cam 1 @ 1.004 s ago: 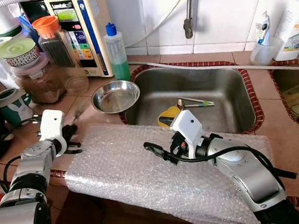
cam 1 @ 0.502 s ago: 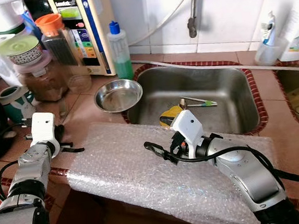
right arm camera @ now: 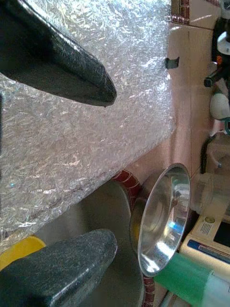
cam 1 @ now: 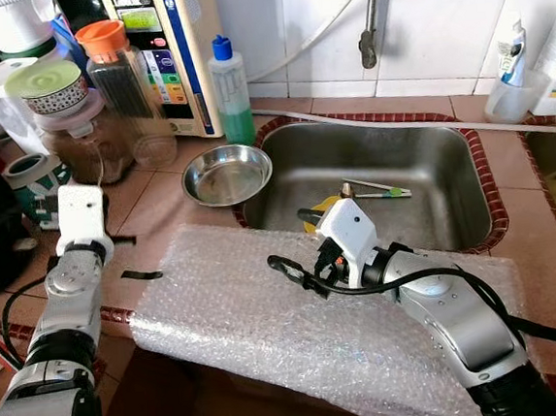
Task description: Kitchen organization
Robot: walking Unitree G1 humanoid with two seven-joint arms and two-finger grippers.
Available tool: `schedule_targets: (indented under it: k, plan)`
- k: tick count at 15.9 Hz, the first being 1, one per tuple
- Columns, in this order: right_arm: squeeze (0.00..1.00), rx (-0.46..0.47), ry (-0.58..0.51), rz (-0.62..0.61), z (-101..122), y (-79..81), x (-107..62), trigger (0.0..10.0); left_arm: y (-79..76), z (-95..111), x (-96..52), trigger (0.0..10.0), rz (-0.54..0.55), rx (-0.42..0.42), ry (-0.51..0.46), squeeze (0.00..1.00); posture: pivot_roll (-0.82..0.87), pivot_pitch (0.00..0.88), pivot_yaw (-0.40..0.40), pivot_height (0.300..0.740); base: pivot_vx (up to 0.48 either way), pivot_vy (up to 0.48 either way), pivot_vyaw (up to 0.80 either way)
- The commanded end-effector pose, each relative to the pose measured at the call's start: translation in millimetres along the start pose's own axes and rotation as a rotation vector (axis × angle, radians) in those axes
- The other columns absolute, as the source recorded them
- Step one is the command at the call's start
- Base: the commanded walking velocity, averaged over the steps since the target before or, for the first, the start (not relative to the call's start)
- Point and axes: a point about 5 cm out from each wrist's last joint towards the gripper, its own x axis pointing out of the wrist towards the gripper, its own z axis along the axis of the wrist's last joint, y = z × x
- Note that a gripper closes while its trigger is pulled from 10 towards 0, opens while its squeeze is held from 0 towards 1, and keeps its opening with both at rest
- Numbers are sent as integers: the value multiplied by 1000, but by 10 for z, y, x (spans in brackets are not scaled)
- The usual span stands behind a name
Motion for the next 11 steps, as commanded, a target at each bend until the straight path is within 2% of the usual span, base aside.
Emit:
schedule_targets:
  k: [1, 2, 3, 5, 6, 7, 9, 10, 11]
  plan:
    - [0, -13, -11, -5, 28, -19, 16, 10000, -3, 115, 28, 0, 11, -2, -55, 0, 42, 46, 100, 740, 0, 0, 0]
    - [0, -14, -14, -16, 29, -33, 16, 10000, -42, 181, 31, 0, -2, 11, -99, 0, 44, 46, 100, 740, 0, 0, 0]
    - [0, -13, -36, -74, 55, -102, 22, 10000, -175, 317, 29, 0, -60, 10, -185, 0, 44, 45, 100, 740, 0, 0, 0]
    - [0, 15, -78, -164, 116, -222, 33, 10000, -309, 442, 6, 0, -119, 11, -272, 0, 47, 43, 101, 740, 0, 0, 0]
    - [0, 55, -144, -270, 211, -371, 21, 10000, -476, 548, -42, 0, -199, 9, -353, 0, 47, 43, 101, 740, 0, 0, 0]
    - [0, 94, -186, -311, 261, -436, 6, 10000, -584, 607, -85, 0, -252, -16, -397, 0, 47, 43, 101, 740, 0, 0, 0]
    - [0, 127, -232, -347, 308, -491, -12, 10000, -741, 681, -157, 0, -328, -32, -448, 0, 47, 43, 104, 740, 0, 0, 0]
    - [0, 142, -253, -367, 331, -511, -15, 10000, -807, 721, -195, 0, -353, -14, -478, 0, 47, 42, 105, 740, 0, 0, 0]
    - [0, 170, -279, -386, 358, -534, -16, 10000, -876, 775, -230, 0, -383, -55, -501, 0, 48, 42, 106, 740, 0, 0, 0]
